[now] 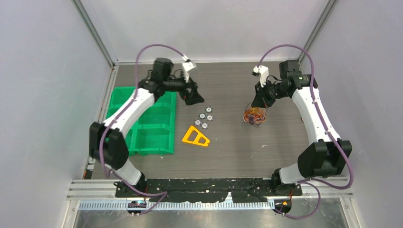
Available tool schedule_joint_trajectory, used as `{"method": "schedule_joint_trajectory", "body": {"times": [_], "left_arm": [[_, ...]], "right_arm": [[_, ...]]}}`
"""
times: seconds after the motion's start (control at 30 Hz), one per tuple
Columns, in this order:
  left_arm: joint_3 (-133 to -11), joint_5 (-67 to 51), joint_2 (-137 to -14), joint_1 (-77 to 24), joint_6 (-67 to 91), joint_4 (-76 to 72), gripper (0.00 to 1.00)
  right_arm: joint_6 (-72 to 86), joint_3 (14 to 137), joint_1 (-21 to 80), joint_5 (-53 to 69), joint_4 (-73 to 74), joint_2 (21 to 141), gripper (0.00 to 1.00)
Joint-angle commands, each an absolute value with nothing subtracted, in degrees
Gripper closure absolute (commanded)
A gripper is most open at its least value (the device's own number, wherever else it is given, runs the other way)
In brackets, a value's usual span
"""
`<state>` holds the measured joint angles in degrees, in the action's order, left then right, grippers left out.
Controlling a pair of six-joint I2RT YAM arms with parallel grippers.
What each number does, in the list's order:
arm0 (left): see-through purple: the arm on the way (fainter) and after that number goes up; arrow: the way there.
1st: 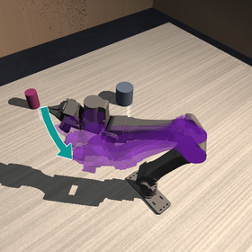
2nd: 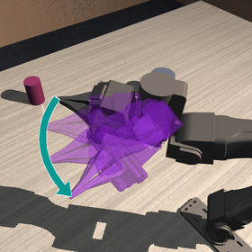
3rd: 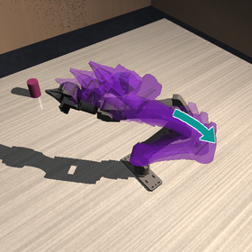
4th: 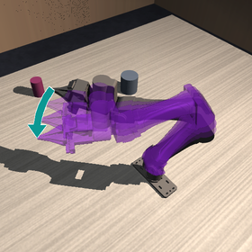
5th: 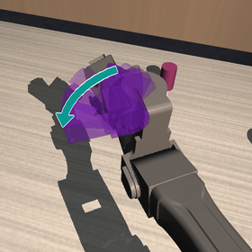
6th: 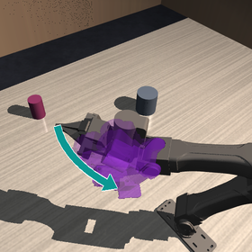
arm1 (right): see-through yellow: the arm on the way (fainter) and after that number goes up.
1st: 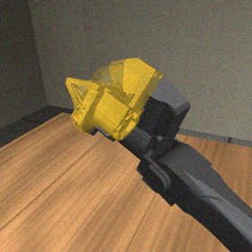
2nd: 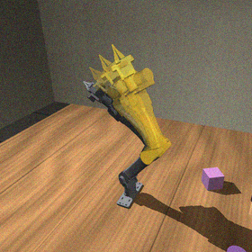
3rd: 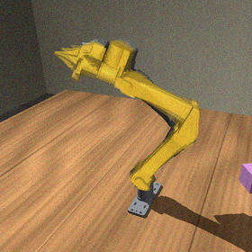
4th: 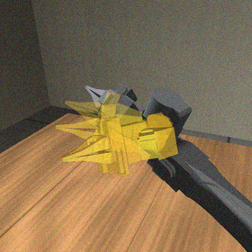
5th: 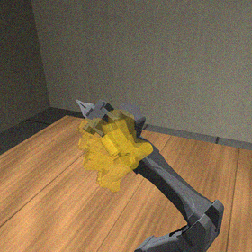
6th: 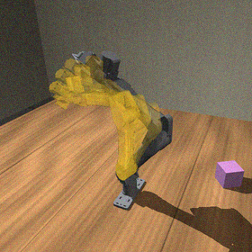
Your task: Untangle the cables
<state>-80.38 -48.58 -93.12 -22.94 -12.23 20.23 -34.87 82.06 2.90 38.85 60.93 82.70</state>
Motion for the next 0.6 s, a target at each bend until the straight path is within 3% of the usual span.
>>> {"method": "schedule_joint_trajectory", "body": {"times": [0.0, 0.2, 0.37, 0.47, 0.57], "left_arm": [[-76.9, -55.2, -97.0, -29.3, -7.2, 3.7, 0.12], [-71.1, -52.6, -100.4, -35.4, 2.9, -22.4, 0.00], [-72.6, -51.3, -103.4, -39.8, 3.7, -23.7, 0.02], [-74.0, -51.8, -104.3, -42.4, 1.2, -21.5, 0.11], [-75.1, -51.5, -105.6, -44.1, 0.3, -19.6, 0.30]], "right_arm": [[-32.1, 79.7, 5.8, 42.0, 54.7, 77.3, 0.94], [-29.3, 79.0, 7.7, 42.9, 52.5, 75.7, 0.95], [-29.4, 80.7, 9.1, 44.8, 53.2, 74.4, 0.95], [-30.3, 81.4, 9.2, 45.3, 53.3, 73.6, 0.95], [-31.8, 79.6, 8.9, 45.3, 53.6, 71.9, 0.95]]}}
